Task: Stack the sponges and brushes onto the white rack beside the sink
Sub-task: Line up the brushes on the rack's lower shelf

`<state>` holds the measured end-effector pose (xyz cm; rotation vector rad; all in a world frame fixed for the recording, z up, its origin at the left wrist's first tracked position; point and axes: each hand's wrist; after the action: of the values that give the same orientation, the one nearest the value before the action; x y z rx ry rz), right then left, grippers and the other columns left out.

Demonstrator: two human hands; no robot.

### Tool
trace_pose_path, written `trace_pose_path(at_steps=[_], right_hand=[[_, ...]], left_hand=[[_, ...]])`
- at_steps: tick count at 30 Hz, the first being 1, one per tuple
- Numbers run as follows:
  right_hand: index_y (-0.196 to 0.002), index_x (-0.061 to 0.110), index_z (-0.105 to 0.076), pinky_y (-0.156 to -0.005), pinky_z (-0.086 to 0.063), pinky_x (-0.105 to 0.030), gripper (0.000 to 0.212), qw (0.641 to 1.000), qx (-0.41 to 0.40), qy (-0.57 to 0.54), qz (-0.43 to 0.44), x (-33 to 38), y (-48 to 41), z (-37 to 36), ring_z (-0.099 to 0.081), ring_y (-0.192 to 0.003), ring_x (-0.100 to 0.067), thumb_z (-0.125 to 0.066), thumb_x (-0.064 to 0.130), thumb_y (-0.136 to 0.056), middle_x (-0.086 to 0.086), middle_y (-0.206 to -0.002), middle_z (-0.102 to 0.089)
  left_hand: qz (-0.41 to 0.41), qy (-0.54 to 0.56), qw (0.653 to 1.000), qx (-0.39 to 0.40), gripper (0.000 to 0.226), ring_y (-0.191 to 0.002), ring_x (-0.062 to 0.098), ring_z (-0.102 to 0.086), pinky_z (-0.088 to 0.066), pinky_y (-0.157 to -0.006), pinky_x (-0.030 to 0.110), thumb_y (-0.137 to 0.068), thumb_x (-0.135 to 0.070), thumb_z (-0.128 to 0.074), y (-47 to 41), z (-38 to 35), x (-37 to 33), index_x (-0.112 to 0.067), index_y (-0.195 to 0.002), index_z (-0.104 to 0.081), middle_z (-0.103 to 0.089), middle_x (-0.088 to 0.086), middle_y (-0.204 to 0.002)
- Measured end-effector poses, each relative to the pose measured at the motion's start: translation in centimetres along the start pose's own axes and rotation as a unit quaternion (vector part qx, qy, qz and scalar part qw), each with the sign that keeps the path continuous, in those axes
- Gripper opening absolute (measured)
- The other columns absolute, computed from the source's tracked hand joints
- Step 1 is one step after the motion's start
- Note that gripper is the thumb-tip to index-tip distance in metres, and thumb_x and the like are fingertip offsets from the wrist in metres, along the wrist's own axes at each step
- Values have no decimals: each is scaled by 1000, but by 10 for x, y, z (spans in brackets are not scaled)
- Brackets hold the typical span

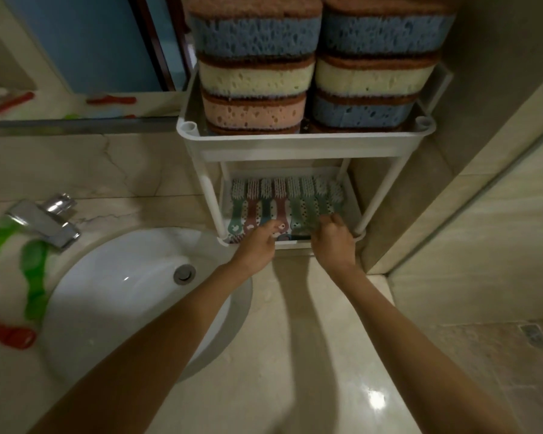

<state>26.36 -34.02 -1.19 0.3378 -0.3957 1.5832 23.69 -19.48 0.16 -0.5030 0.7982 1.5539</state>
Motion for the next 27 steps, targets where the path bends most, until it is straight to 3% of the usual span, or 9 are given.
trace_pose_path(at_steps=[3, 6, 10, 12, 14, 17, 22, 25, 27], right_hand=[[-114, 4, -62, -84, -51, -39, 30, 994, -49, -93, 42, 23, 26, -14, -59, -103, -36, -52, 1, -86, -19, -119, -59], [-107, 1, -65, -79, -52, -41, 28, 981, -36, -176, 68, 51, 55, -36, -63, -94, -38, -52, -2, -82, -21, -110, -64], [-106, 2, -66, -82, -46, -31, 26, 969, 62, -227, 68, 99, 93, -68, -63, -92, -32, -53, 0, -83, -16, -105, -67], [-108, 3, -65, -86, -44, -30, 27, 963, 126, -217, 97, 124, 111, -86, -62, -97, -29, -51, 2, -86, -15, -107, -67], [-110, 4, -64, -90, -43, -31, 27, 958, 182, -185, 125, 152, 128, -104, -61, -103, -28, -49, 5, -89, -14, -112, -66], [-114, 6, -62, -91, -42, -30, 29, 947, 248, -134, 151, 196, 154, -131, -59, -108, -27, -46, 9, -91, -13, -116, -64], [-117, 7, -61, -92, -41, -28, 31, 921, 318, -92, 204, 280, 196, -171, -57, -112, -27, -44, 10, -91, -14, -121, -61], [-122, 6, -58, -92, -43, -30, 34, 899, 355, -65, 248, 329, 216, -197, -55, -114, -30, -45, 11, -91, -16, -123, -57], [-129, 7, -51, -95, -43, -33, 39, 892, 362, -48, 266, 358, 222, -215, -52, -117, -33, -46, 11, -90, -17, -128, -51]], left_hand=[[13, 61, 996, -59, 30, -116, 24, -58, -43, -99, 28, -96, 1, -38, 28, 16, 6, -1, -119, -58, -63, 14, -122], [43, 101, 986, -126, 22, -102, 25, -64, -46, -90, 26, -91, -7, -50, 63, 37, 38, -2, -107, -65, -69, 15, -107], [108, 141, 962, -207, 51, -93, 36, -66, -51, -91, 49, -67, -41, -50, 125, 61, 103, -2, -94, -69, -70, 15, -94], [159, 135, 951, -230, 54, -91, 36, -67, -52, -89, 50, -66, -46, -47, 154, 68, 137, -3, -91, -69, -70, 14, -93], [220, 127, 937, -239, 48, -90, 34, -68, -53, -89, 45, -71, -41, -48, 179, 84, 165, -3, -92, -69, -71, 18, -96], [286, 121, 915, -259, 20, -93, 34, -69, -52, -90, 42, -86, -10, -52, 211, 114, 211, -1, -96, -68, -70, 21, -101], [345, -20, 900, -266, 29, -115, 33, -56, -38, -96, 33, -90, -2, -46, 261, 167, 284, 2, -112, -64, -63, 20, -121], [354, -49, 882, -308, 32, -113, 35, -53, -35, -96, 31, -81, 11, -49, 294, 192, 326, 6, -109, -62, -59, 24, -118], [353, -128, 885, -277, 39, -119, 34, -47, -33, -101, 32, -77, 12, -49, 311, 207, 354, 0, -112, -62, -57, 19, -120]])
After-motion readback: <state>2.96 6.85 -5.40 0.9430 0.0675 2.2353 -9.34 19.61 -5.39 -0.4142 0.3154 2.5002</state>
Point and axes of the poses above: each hand's wrist, its own y-axis away from the middle knuckle, its own z-axis out of the back of the hand, x = y × z
